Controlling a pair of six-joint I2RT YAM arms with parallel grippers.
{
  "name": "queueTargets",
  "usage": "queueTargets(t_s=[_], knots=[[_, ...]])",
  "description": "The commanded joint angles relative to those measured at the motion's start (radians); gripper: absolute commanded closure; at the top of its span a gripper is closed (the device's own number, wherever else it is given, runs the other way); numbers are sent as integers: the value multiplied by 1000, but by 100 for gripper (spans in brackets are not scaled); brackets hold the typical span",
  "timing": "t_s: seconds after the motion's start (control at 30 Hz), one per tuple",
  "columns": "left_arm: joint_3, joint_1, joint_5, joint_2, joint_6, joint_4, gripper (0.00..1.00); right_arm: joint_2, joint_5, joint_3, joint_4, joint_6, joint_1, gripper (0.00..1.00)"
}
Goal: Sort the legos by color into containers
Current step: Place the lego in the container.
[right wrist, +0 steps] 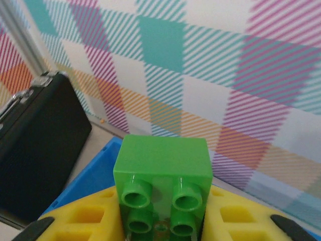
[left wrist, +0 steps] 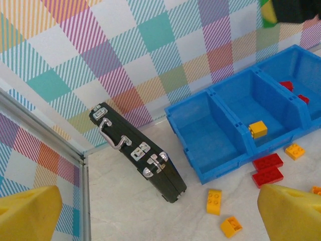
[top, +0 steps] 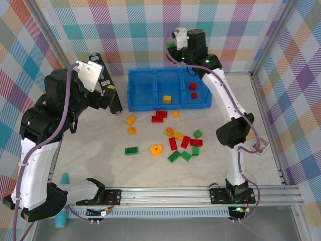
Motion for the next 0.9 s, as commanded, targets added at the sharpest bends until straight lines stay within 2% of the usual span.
queueTargets(t_s=[0.0,0.17,0.27,0.37,0.6,0.87], knots=[[-1,-11,-24,5,20,6,0,86,8,26,-10,-126,44,63],[-11,-10,-41,3,18,-12,0,158,-21,-64,107,-75,67,62],[-32,-12,-19,-14,43,-19,0,233,-54,-22,101,-38,65,64],[-54,-12,-51,-42,53,-15,0,282,-108,-9,126,-20,65,65],[-72,-12,-56,-29,52,-23,0,412,-148,85,168,85,65,65],[-94,-12,-65,-25,52,-22,0,466,-197,90,197,86,67,65]])
